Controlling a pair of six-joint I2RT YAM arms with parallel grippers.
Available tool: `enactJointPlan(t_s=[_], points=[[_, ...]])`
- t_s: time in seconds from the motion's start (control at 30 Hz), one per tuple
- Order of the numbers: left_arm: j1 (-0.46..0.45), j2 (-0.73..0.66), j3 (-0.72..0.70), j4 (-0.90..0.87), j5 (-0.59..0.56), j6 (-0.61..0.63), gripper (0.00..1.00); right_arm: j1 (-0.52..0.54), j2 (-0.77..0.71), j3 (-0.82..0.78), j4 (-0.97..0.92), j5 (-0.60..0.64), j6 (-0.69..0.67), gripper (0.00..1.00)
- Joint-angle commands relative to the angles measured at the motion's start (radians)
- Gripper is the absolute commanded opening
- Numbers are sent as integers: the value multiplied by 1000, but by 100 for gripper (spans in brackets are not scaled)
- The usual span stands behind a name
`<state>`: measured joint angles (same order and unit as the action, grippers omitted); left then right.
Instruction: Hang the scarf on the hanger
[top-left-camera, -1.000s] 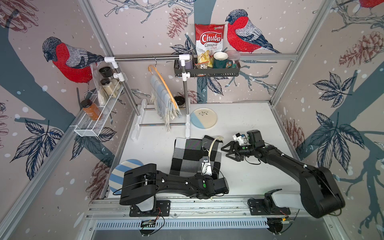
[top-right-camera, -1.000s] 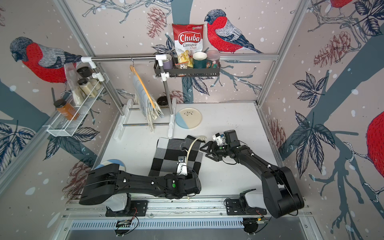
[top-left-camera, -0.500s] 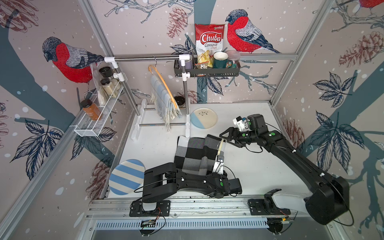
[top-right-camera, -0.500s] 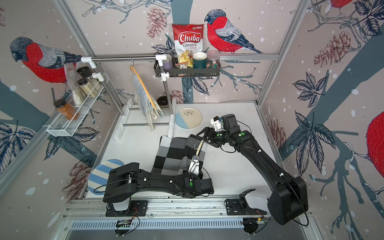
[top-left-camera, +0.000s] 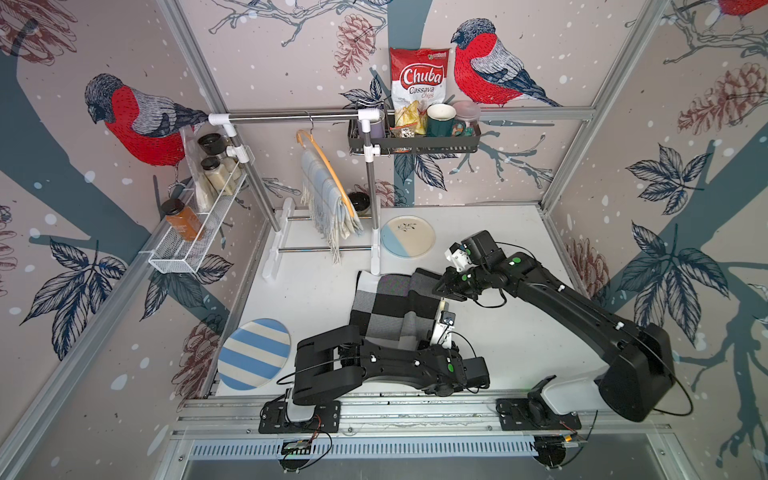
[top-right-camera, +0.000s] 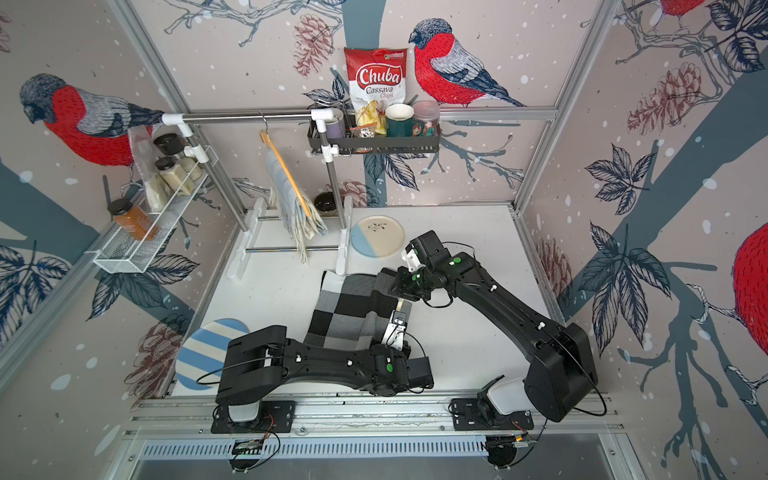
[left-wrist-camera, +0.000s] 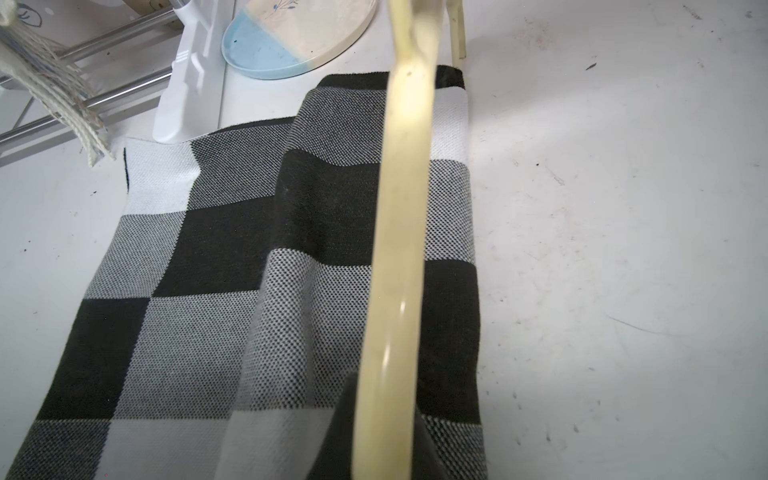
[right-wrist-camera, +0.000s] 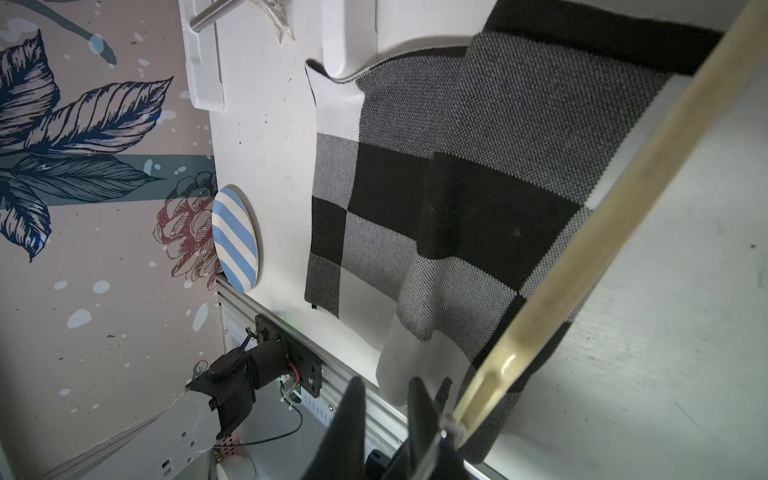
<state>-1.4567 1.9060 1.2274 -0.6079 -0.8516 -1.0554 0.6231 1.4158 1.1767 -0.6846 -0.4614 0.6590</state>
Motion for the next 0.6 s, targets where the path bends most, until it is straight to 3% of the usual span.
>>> enactJointPlan(t_s=[0.0, 0.07, 0.17, 0.43, 0.57], points=[[-5, -26, -21, -7, 70, 42, 61, -7, 6, 2, -12, 63, -22, 7], [-12, -63, -40, 12, 73, 50, 80, -16, 7, -1, -15, 67, -24, 1], [-13, -133, -97, 65, 119, 88, 91, -41, 0, -21, -15, 60, -30, 0], [37, -459, -246, 182, 240, 211, 95, -166, -43, -158, 36, 10, -37, 0], [223, -670, -401, 267, 363, 204, 96, -209, -55, -218, 66, -16, -41, 0]])
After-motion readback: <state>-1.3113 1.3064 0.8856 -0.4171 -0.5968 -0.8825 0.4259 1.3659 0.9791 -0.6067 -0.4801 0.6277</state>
